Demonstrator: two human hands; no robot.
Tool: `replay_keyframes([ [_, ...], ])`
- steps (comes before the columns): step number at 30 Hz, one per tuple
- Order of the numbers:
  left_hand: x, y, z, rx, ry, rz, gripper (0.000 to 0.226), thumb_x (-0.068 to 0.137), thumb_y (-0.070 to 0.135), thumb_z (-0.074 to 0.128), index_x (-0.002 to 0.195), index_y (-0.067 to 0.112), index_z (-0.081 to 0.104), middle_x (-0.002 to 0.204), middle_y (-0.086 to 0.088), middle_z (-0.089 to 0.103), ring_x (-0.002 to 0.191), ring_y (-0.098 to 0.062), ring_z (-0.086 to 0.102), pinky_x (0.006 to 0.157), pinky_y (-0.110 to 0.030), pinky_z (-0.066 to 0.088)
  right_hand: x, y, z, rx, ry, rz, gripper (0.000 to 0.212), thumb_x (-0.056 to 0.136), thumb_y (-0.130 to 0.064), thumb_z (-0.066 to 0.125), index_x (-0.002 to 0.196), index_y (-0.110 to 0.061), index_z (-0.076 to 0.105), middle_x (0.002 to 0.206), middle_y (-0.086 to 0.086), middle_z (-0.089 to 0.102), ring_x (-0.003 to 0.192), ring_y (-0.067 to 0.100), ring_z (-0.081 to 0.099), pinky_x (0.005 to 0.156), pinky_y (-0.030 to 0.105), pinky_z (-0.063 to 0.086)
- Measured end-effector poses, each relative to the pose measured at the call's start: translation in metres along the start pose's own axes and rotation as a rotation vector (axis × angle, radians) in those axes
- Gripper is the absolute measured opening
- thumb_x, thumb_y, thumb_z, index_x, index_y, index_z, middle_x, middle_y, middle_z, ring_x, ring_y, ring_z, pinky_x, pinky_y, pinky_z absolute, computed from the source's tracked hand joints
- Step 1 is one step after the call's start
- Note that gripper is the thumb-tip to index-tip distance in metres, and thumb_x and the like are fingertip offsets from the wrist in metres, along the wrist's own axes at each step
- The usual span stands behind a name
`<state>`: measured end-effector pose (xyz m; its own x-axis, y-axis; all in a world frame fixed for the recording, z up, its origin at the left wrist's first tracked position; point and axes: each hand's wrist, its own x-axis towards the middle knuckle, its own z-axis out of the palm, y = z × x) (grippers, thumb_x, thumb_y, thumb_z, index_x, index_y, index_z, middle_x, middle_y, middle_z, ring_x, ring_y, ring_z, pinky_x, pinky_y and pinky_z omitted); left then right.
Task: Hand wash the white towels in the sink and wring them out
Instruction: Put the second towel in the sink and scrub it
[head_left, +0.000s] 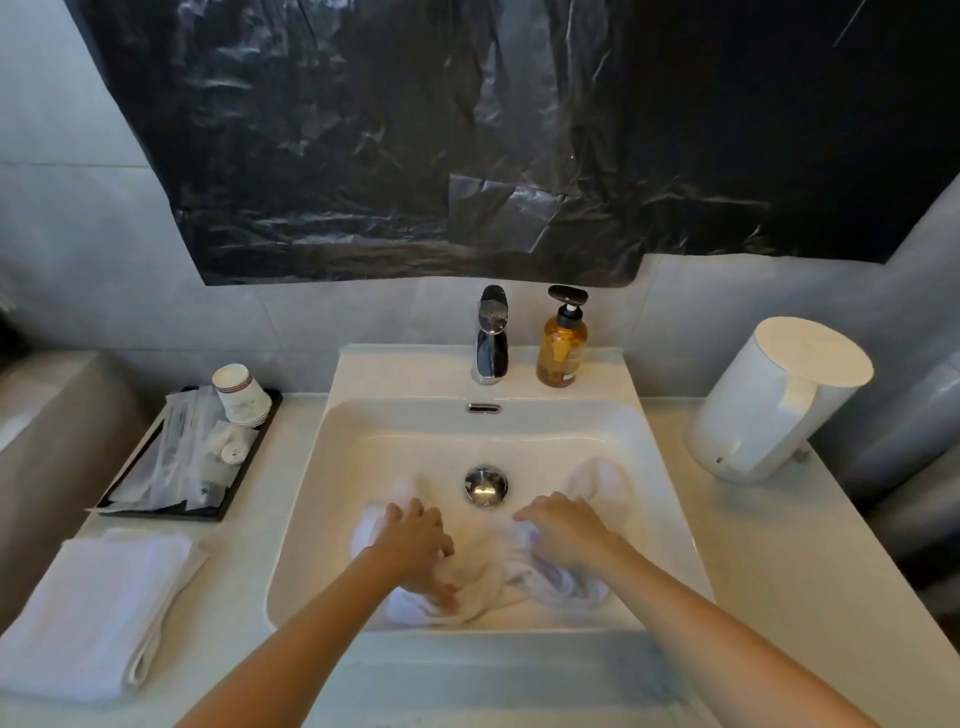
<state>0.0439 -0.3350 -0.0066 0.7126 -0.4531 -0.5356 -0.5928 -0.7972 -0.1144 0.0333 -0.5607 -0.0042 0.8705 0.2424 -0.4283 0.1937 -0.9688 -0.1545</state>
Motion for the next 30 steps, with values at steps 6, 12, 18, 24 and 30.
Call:
replay_keyframes([
  [6,-0.008,-0.017,-0.008,-0.308,0.181,-0.031,0.047,0.084,0.059,0.059,0.113,0.022,0.061,0.111,0.005,0.057,0.109,-0.020,0.052,0.086,-0.031,0.031,0.000,0.007,0.002,0.215,0.155,0.042,0.022,0.090,-0.025,0.063,0.111,-0.022,0.063,0.114,-0.001,0.062,0.099,0.020,0.060,0.080,0.030,0.046],
  [12,-0.024,-0.047,-0.052,-0.927,0.544,-0.063,0.022,0.084,0.032,0.073,0.095,0.023,0.056,0.074,0.008,0.055,0.073,-0.016,0.051,0.069,-0.028,0.040,-0.021,0.029,-0.066,0.720,0.496,-0.008,0.014,0.080,-0.024,0.078,0.094,-0.022,0.077,0.089,-0.013,0.069,0.083,0.001,0.060,0.067,0.006,0.041],
  [18,0.006,-0.042,-0.068,-0.909,0.612,-0.157,0.034,0.091,0.023,0.064,0.124,0.021,0.056,0.116,-0.007,0.062,0.106,-0.023,0.059,0.089,-0.031,0.043,-0.004,0.027,-0.077,0.744,0.602,0.129,0.027,0.084,-0.025,0.074,0.110,-0.021,0.072,0.104,-0.008,0.067,0.083,0.003,0.055,0.072,0.016,0.042],
  [24,0.023,-0.042,-0.044,-0.826,0.443,-0.147,0.038,0.092,0.024,0.061,0.129,0.024,0.056,0.134,-0.005,0.055,0.121,-0.021,0.052,0.097,-0.025,0.037,-0.005,0.033,-0.106,0.877,0.907,0.231,0.006,0.078,-0.022,0.078,0.080,-0.024,0.073,0.076,-0.009,0.070,0.071,0.001,0.063,0.062,0.017,0.046],
  [30,0.037,-0.039,-0.020,-0.772,0.297,-0.143,0.046,0.096,0.024,0.054,0.141,0.026,0.046,0.147,-0.002,0.043,0.132,-0.022,0.043,0.107,-0.030,0.036,0.020,0.041,-0.156,0.760,1.111,0.200,0.015,0.088,-0.016,0.067,0.101,-0.015,0.074,0.090,-0.001,0.073,0.080,0.009,0.066,0.077,0.019,0.053],
])
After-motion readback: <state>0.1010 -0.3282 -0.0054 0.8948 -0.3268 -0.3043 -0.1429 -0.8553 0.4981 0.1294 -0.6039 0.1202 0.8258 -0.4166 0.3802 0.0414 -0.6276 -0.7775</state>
